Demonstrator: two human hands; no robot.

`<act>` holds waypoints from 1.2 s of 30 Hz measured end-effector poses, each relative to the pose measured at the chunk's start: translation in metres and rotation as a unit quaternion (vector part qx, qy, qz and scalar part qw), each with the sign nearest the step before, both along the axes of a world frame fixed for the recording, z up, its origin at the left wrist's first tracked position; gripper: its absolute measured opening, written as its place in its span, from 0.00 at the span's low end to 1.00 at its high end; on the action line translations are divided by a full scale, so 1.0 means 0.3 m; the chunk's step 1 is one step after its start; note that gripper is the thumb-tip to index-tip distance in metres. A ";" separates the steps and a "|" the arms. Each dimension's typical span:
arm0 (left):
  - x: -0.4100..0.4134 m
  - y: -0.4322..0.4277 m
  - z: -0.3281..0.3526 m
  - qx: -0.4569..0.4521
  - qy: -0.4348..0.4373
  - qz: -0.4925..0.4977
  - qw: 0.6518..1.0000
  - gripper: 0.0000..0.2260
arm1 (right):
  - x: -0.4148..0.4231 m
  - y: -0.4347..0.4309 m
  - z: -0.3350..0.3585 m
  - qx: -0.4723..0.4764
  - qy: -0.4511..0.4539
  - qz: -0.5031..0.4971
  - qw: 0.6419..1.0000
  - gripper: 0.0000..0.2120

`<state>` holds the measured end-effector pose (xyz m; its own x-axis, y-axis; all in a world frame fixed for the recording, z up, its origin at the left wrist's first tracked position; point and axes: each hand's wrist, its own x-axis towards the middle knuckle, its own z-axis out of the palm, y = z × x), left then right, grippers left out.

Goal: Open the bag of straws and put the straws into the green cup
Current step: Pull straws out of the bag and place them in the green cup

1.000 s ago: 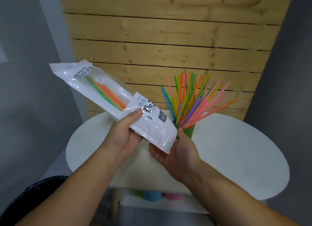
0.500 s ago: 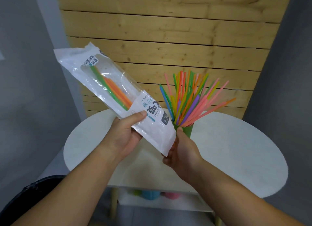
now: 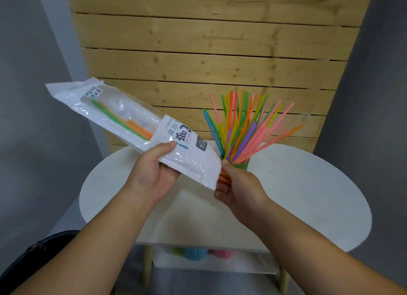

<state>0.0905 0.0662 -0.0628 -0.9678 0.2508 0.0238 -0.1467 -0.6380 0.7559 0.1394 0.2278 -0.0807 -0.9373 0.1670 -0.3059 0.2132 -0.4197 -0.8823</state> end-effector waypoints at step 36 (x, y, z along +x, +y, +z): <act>-0.063 -0.026 -0.080 0.102 -0.189 0.131 0.968 0.10 | 0.026 0.307 0.126 0.192 0.208 -0.259 0.924 0.11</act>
